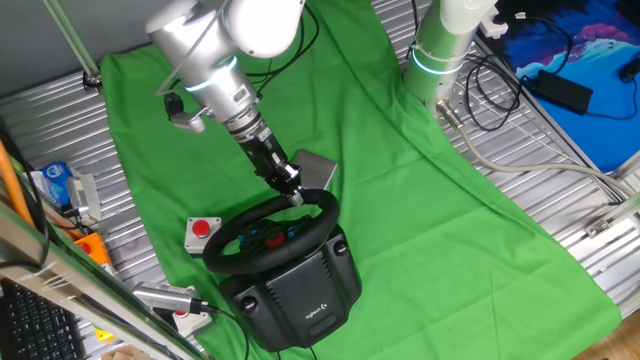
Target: Rotate the steering wheel 90 degrees clockwise
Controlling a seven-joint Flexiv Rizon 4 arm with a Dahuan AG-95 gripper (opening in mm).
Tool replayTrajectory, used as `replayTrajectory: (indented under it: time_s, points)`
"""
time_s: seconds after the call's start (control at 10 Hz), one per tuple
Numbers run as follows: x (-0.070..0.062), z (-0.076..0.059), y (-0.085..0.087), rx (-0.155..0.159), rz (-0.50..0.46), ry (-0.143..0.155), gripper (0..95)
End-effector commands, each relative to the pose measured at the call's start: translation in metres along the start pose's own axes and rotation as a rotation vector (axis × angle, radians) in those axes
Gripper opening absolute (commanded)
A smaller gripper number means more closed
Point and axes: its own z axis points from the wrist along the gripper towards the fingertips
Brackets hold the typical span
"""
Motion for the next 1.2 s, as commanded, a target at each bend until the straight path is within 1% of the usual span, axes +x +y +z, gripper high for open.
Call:
replayTrajectory:
  time_s: [0.1,0.2,0.4,0.7,1.0,1.2]
  points:
    - [-0.002,-0.004,-0.001,0.006,-0.010,0.011,0.0]
    - [-0.001,-0.006,-0.001,0.025,-0.022,0.019,0.0]
    - [0.004,-0.007,-0.002,0.027,-0.029,0.021,0.0]
    - [0.012,-0.009,-0.003,0.026,-0.035,0.022,0.0]
    - [0.018,-0.006,-0.002,0.020,-0.031,0.018,0.0]
    - [0.019,-0.006,-0.001,0.016,-0.027,0.017,0.0]
